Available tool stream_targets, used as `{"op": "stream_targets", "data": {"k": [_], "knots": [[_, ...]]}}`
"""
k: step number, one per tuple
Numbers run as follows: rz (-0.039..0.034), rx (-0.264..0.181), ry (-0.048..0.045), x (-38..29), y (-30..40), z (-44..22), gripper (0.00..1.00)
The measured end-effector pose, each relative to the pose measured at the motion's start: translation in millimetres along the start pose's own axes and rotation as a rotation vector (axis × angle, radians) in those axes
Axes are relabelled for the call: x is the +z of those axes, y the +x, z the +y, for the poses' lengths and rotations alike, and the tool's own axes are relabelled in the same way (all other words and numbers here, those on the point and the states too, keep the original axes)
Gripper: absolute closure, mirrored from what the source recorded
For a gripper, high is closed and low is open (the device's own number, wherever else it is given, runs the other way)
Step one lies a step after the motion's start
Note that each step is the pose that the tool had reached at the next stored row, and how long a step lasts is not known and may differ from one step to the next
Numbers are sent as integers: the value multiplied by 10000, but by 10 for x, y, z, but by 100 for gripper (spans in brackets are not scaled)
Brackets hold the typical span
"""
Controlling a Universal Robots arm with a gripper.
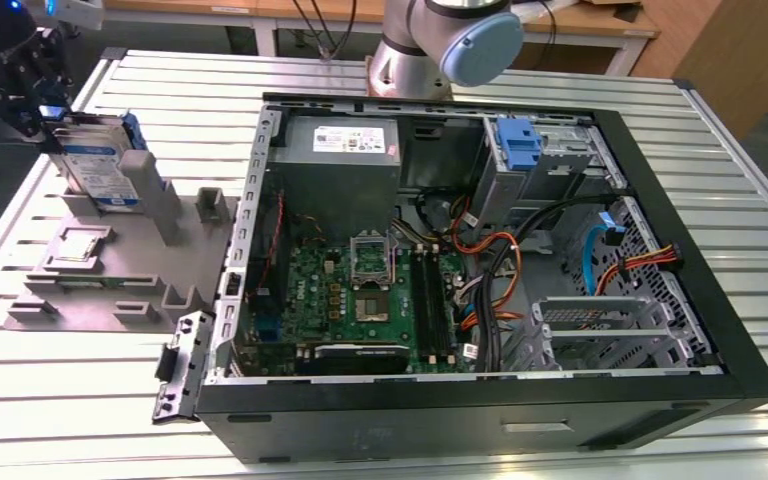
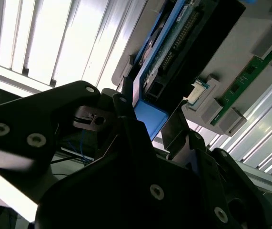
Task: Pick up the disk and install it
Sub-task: 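Pick up the disk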
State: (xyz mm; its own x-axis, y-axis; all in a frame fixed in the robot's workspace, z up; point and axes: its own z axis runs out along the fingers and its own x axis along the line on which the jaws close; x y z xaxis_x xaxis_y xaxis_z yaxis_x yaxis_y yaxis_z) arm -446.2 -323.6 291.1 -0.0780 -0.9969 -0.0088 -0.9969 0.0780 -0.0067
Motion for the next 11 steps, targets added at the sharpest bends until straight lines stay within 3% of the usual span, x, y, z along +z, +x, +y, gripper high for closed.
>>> {"op": "stream_targets", "data": {"k": [11], "knots": [[-5, 5, -72, 8, 0, 2, 50]]}}
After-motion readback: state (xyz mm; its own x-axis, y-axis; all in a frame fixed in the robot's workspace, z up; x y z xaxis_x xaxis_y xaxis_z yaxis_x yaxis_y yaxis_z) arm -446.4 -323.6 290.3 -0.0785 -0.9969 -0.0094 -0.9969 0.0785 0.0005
